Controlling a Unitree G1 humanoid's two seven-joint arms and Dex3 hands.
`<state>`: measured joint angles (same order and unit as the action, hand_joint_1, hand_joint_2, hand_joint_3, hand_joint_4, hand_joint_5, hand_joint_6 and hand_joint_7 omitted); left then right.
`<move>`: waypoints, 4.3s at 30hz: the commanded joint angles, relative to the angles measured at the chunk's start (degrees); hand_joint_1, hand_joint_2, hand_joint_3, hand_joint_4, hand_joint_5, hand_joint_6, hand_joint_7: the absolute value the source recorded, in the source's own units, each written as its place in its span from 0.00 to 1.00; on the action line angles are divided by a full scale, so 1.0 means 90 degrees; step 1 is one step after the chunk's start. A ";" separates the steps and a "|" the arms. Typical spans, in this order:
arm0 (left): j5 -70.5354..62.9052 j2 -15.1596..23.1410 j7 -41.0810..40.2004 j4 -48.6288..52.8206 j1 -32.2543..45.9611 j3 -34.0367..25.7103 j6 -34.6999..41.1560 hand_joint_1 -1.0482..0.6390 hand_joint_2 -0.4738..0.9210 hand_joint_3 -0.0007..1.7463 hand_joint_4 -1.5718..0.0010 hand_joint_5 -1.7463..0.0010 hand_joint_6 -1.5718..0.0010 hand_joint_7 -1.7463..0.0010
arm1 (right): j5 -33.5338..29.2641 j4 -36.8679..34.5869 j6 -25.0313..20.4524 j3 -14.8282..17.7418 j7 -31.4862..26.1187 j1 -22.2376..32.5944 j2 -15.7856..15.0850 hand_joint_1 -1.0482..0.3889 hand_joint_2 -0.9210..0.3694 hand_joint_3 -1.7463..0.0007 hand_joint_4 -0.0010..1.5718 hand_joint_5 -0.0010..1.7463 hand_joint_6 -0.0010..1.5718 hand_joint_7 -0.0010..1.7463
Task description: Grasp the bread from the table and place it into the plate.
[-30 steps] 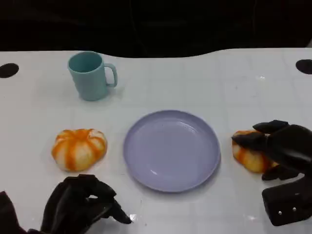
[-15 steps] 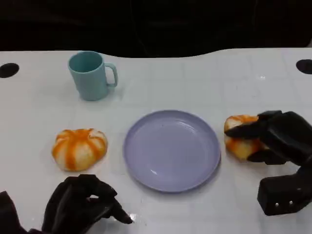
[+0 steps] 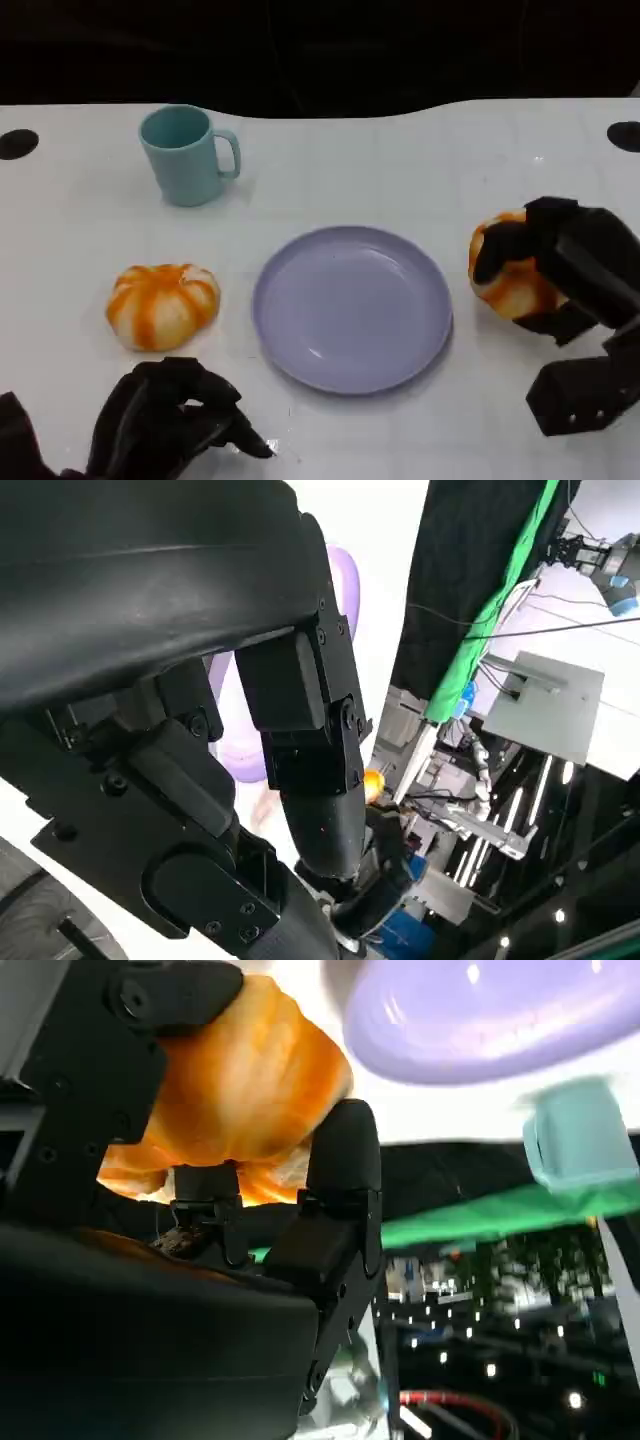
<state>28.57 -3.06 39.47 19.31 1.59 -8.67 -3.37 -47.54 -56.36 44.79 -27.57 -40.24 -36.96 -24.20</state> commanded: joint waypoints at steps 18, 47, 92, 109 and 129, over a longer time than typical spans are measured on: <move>-0.0007 0.0090 -0.0035 0.0003 0.0008 -0.0039 -0.0010 0.04 0.74 0.00 0.00 0.71 0.00 0.88 | 0.1328 0.1856 0.0457 0.0494 0.1796 0.0215 0.0753 0.83 0.68 0.08 0.68 1.00 0.61 0.89; -0.0122 0.0086 -0.0137 -0.0157 0.0107 0.0019 -0.0029 0.01 0.75 0.00 0.00 0.70 0.00 0.86 | 0.1247 0.0447 0.0197 0.0118 0.3234 -0.0183 0.1611 0.55 0.28 0.59 0.34 0.45 0.40 0.18; -0.0008 0.0094 -0.0041 -0.0115 0.0056 -0.0020 -0.0005 0.03 0.75 0.00 0.00 0.71 0.00 0.88 | 0.4951 0.5376 -0.1154 0.1922 0.6814 0.3556 0.0069 0.60 0.00 0.95 0.36 0.48 0.49 0.10; 0.0016 0.0092 -0.0078 -0.0168 0.0048 -0.0023 0.0115 0.04 0.75 0.00 0.00 0.71 0.00 0.91 | 0.6222 0.6664 -0.2687 0.2519 0.7442 0.4820 0.0094 0.63 0.17 0.59 0.35 0.94 0.36 0.74; 0.0019 0.0187 0.0031 -0.0114 0.0062 -0.0059 0.0055 0.04 0.76 0.01 0.00 0.71 0.00 0.94 | 0.6556 0.6106 -0.2478 0.2661 0.7690 0.4951 0.0866 0.59 0.32 0.30 0.39 1.00 0.31 0.87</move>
<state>28.64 -2.48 39.12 18.25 2.02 -8.79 -2.55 11.04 -0.79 21.62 -4.80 28.78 7.72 -16.49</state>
